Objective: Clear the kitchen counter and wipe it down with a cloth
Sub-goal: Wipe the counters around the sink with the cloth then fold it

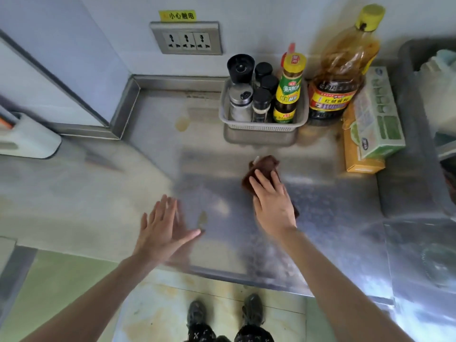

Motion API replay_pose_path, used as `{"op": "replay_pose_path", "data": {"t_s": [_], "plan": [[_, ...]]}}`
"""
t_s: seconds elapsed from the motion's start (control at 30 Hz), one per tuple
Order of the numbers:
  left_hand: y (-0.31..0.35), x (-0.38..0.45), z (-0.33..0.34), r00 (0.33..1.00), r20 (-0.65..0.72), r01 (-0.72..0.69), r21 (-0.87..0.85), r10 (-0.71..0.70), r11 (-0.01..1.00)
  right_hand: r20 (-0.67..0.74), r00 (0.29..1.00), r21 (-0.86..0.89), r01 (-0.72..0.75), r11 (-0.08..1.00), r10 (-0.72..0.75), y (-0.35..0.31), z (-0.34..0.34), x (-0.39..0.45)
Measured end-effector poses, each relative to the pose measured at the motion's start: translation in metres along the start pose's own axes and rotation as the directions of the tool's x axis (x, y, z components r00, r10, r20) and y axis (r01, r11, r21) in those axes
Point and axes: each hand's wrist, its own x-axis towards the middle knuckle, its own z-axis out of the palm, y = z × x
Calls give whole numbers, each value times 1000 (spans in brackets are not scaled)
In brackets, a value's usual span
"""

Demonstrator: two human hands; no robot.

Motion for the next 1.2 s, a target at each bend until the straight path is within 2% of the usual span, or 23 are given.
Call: {"op": "replay_pose_path", "data": {"t_s": [0.1, 0.2, 0.27, 0.33, 0.4, 0.43, 0.47, 0.53, 0.6, 0.63, 0.7, 0.77, 0.83, 0.9, 0.93, 1.0, 1.03, 1.1, 1.2], "plan": [[-34, -9, -1, 993, 115, -39, 116, 25, 992, 81, 986, -73, 149, 986, -143, -32, 23, -40], [-44, -7, 1, 986, 158, -67, 129, 46, 989, 120, 967, -193, 246, 950, -226, -28, 23, -56], [-47, -7, 5, 988, 146, -79, 138, 59, 987, 34, 993, -207, 113, 972, -109, -14, 18, -52], [-48, -6, 8, 990, 121, -92, 146, 74, 985, -44, 980, -82, -196, 977, 193, -6, 10, -45], [-51, -5, 10, 990, 96, -119, 167, 104, 979, -120, 864, 84, -481, 872, 488, -14, 9, -42], [-53, -4, 11, 988, 93, -136, 172, 122, 976, -147, 813, 129, -548, 826, 563, -26, 13, -44], [-57, -3, 11, 985, 97, -157, 170, 142, 973, -160, 805, 139, -554, 821, 571, -42, 19, -46], [-67, -2, 9, 974, 110, -212, 143, 197, 967, -154, 891, 72, -421, 904, 427, -82, 41, -58], [-83, -2, 5, 959, 99, -274, 117, 264, 954, -85, 978, -57, -196, 979, 191, -123, 65, -79], [-92, -2, 2, 953, 91, -298, 121, 288, 947, -35, 995, -104, -100, 990, 96, -136, 73, -89], [-109, 1, -3, 950, 75, -310, 144, 302, 940, 45, 999, -164, -3, 986, 11, -137, 72, -96], [-122, 7, -9, 958, 66, -285, 138, 279, 948, 14, 998, -228, -51, 972, 55, -114, 65, -86], [-132, 15, -15, 963, 62, -268, 129, 262, 955, -104, 965, -229, -259, 938, 242, -83, 54, -73], [-139, 20, -19, 962, 68, -270, 143, 263, 952, -203, 873, -110, -470, 876, 443, -56, 42, -64], [-142, 22, -20, 961, 75, -276, 152, 268, 949, -192, 817, -18, -558, 830, 545, -49, 36, -62], [-148, 23, -19, 954, 114, -292, 153, 277, 944, -177, 755, 102, -625, 774, 632, -53, 36, -61], [-150, 23, -17, 949, 139, -302, 157, 282, 940, -226, 767, 90, -598, 796, 601, -64, 43, -61], [-152, 24, -15, 944, 155, -316, 164, 292, 934, -254, 852, 7, -473, 881, 459, -104, 62, -61], [-153, 24, -15, 943, 153, -319, 167, 295, 933, -92, 978, -128, -199, 972, 188, -176, 94, -65]]}}
